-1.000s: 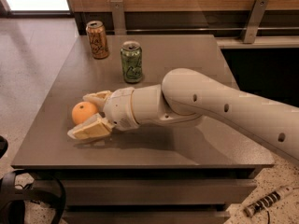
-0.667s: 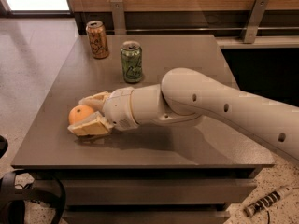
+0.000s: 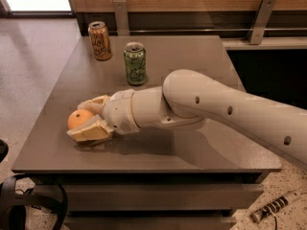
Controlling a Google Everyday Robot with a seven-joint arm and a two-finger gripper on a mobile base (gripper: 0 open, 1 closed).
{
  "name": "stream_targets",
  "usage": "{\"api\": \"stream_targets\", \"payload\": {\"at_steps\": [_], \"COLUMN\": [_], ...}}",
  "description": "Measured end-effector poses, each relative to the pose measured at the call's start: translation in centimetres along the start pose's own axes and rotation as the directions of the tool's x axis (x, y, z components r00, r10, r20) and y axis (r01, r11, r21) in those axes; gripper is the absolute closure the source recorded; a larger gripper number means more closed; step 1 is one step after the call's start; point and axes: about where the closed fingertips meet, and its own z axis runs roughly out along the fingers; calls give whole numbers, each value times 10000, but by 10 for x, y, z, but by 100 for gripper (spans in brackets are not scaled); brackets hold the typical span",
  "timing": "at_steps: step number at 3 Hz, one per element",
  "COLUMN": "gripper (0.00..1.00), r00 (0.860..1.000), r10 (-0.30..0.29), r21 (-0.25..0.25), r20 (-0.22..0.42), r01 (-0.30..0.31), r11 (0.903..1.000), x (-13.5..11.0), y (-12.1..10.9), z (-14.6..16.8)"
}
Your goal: Pick orange
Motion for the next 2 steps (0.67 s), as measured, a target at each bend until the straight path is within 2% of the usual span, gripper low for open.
{"api": "stream_targets", "payload": {"at_steps": [1, 2], "gripper": [100, 100], "r00": [9995, 9928], "r10": [-263, -992], "r21": [29, 143], "r20": [189, 667], "r01": [262, 985], "r11": [9997, 9950], "x": [-12, -55], "y": [-7, -36], "z": [-6, -31]}}
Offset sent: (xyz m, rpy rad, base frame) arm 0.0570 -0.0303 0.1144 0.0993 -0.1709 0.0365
